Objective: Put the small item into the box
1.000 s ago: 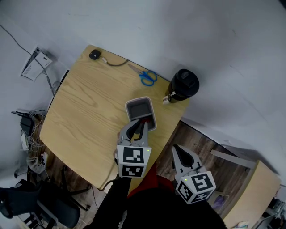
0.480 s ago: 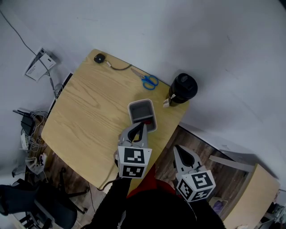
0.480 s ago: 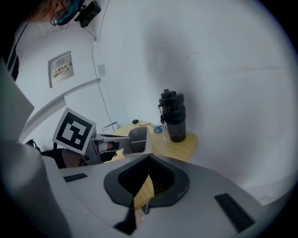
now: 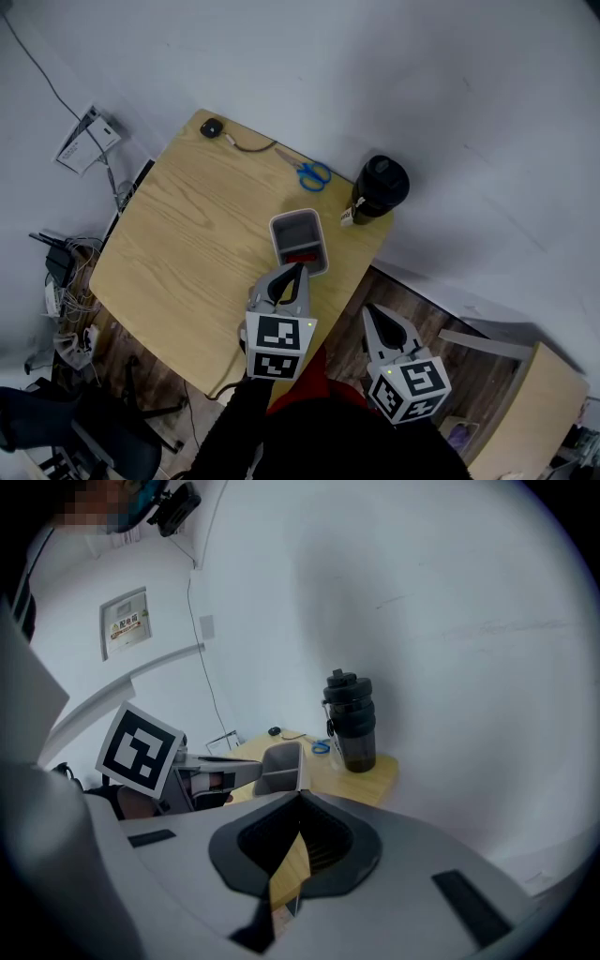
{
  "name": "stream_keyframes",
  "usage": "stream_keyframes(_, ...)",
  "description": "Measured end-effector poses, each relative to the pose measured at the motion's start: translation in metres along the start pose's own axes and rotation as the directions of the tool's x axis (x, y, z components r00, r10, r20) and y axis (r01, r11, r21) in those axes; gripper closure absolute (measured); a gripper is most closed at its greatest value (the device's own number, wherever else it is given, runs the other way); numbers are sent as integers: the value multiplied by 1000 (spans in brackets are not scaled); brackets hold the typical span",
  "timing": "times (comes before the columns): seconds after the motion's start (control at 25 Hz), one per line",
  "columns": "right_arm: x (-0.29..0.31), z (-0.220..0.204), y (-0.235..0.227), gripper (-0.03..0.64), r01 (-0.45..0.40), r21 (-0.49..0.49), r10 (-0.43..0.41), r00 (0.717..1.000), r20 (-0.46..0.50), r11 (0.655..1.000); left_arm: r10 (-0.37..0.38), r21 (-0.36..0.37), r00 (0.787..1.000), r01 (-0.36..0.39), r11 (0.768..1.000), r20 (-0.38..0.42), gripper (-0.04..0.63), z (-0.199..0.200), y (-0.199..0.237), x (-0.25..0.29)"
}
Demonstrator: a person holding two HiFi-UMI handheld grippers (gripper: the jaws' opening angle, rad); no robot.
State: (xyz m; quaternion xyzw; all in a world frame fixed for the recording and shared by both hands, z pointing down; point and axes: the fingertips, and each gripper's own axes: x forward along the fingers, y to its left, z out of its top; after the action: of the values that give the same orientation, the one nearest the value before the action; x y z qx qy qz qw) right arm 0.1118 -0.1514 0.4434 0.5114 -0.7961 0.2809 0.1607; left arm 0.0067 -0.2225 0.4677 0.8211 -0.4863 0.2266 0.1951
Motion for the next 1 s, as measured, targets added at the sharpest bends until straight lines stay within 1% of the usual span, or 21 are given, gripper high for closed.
stream_keyframes(0.36, -7, 5, 7, 609, -11, -9, 11, 999, 37, 1000, -5, 10, 1000, 5, 1000, 28, 592, 6, -6, -19)
stream_keyframes(0.56, -12, 8, 13, 609, -23, -20, 24, 998, 56, 1000, -3, 1, 1000, 3, 1000, 31, 592, 1, -8, -30)
stream_keyframes(1.0, -25, 13, 25, 609, -37, -30, 40, 994, 100, 999, 24, 11, 999, -24, 1000, 47, 592, -3, -8, -60)
